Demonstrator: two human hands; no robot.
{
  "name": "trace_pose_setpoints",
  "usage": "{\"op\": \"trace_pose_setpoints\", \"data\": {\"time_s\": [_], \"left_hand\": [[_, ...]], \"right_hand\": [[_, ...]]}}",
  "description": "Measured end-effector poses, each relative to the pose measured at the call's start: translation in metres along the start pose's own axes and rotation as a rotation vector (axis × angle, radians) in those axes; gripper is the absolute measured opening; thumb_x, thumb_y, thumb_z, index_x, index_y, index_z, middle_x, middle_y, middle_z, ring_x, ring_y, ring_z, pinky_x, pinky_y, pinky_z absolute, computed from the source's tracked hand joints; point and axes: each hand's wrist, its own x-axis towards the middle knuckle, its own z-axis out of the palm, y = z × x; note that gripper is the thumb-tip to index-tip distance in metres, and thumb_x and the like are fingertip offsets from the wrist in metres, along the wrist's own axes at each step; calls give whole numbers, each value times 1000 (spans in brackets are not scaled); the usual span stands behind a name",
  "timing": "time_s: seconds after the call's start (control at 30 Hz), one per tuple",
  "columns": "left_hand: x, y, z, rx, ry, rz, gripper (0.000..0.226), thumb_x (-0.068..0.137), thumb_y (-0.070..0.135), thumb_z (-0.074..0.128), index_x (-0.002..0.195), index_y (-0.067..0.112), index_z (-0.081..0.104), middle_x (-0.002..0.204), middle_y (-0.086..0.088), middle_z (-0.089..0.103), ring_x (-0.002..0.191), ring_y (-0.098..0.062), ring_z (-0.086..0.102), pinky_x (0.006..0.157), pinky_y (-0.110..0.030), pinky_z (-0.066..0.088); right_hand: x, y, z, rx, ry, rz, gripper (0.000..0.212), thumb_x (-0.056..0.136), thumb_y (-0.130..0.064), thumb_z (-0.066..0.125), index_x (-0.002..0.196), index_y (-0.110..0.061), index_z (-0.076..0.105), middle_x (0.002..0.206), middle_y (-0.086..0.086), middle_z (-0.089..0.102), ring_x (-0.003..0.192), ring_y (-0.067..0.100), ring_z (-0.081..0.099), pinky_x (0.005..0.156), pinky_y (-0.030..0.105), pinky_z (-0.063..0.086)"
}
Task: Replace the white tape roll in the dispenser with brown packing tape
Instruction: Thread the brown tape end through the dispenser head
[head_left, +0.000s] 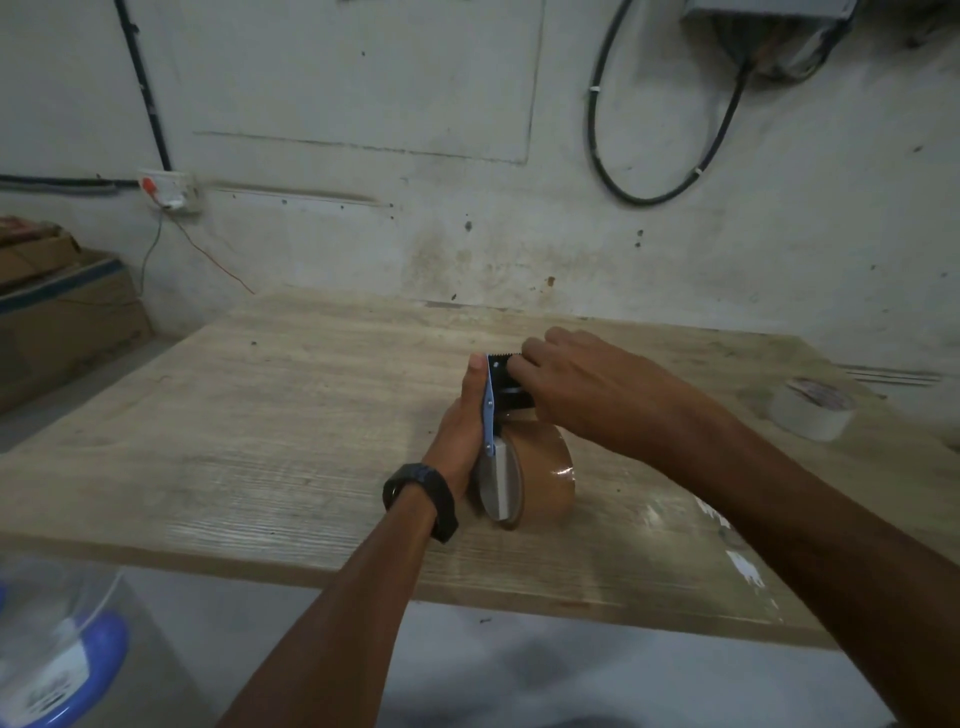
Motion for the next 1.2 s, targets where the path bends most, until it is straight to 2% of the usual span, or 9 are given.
{"op": "trace_pose_setpoints", "data": {"time_s": [0.1,0.2,0.33,0.5,0.7,0.83,0.9,1.03,1.2], "left_hand": [[3,-1,0,-31,5,-10,66,68,82,33,95,34,69,96,-2,76,96,-21,71,103,-50,50],[8,1,1,-42,5,-35,67,63,83,39,90,32,73,83,-2,79,84,-22,75,97,-49,55],[12,2,8,-25,7,-57,68,62,85,43,91,31,73,85,-4,79,85,-25,75,97,-50,54],[14,-3,16,-34,-17,-54,59,60,89,48,77,42,79,90,-4,80,91,-27,74,101,-54,51],[21,-11,24,-61,-14,-50,91,42,99,53,99,32,77,110,-9,76,107,-31,70,105,-55,47],[22,-13,23,-127,-73,-41,73,50,93,57,88,35,79,101,-11,78,90,-29,73,98,-54,52],[25,-15,23,-133,-67,-42,71,54,92,56,90,35,79,99,-11,77,85,-28,72,94,-51,53],[26,-16,24,-116,-41,-37,90,61,93,48,121,29,70,116,-13,73,107,-34,69,105,-57,47],[28,-19,20,-130,-52,-20,78,63,91,50,106,31,73,98,-8,76,85,-26,72,98,-51,52]], "right_hand": [[5,2,-2,-43,-23,-39,21,101,-21,51,119,-12,56,111,6,61,79,15,37,70,31,44],[12,9,-7,-12,-62,-48,23,102,-27,46,115,-13,59,110,5,63,81,15,45,75,34,51],[17,18,-12,67,-153,-17,26,100,-30,47,111,-12,62,101,5,64,86,18,58,78,38,55],[7,25,-11,126,-196,7,15,97,-24,51,94,-13,62,85,1,59,78,20,60,73,38,54],[-3,25,-14,174,-200,-9,14,98,-27,53,84,-22,53,79,-3,54,74,17,59,71,35,54],[-6,26,-14,233,-159,31,18,95,-24,54,78,-19,54,71,-5,50,66,16,54,64,34,49],[-8,27,-14,286,-130,82,16,93,-22,55,78,-17,55,71,-5,51,66,18,55,63,34,47],[-10,31,-18,361,45,124,13,93,-27,58,85,-18,54,79,-3,57,69,17,55,66,36,50],[-10,35,-25,220,-64,150,35,83,-48,71,100,-22,55,89,-5,60,75,13,54,69,32,50]]}}
